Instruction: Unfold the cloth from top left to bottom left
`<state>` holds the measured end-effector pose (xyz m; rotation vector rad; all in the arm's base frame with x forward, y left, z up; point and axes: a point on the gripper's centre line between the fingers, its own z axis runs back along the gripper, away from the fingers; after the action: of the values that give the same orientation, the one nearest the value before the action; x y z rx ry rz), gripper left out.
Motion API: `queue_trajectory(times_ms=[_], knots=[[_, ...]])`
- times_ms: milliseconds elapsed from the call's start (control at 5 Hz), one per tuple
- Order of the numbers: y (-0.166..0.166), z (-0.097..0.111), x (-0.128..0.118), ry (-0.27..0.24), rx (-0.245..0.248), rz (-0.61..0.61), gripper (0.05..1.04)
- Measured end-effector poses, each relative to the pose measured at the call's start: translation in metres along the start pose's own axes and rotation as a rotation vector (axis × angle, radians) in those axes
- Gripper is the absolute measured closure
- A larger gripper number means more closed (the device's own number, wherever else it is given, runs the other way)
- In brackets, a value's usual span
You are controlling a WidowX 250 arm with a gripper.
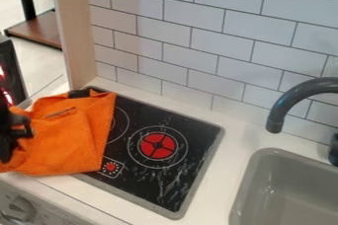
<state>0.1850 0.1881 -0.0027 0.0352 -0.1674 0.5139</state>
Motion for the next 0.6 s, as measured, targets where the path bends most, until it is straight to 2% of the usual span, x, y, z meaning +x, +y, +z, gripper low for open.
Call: queue_trajectory(times_ms=[200, 400, 600], knots=[[0.0043, -0.0075, -0.0017, -0.021, 0.027, 0.040, 1.010], [0.0070, -0.0062, -0.0054, -0.047, 0.053, 0.113, 0.856], [0.0104, -0.0037, -0.0094, -0.033, 0.035, 0.151, 0.596]])
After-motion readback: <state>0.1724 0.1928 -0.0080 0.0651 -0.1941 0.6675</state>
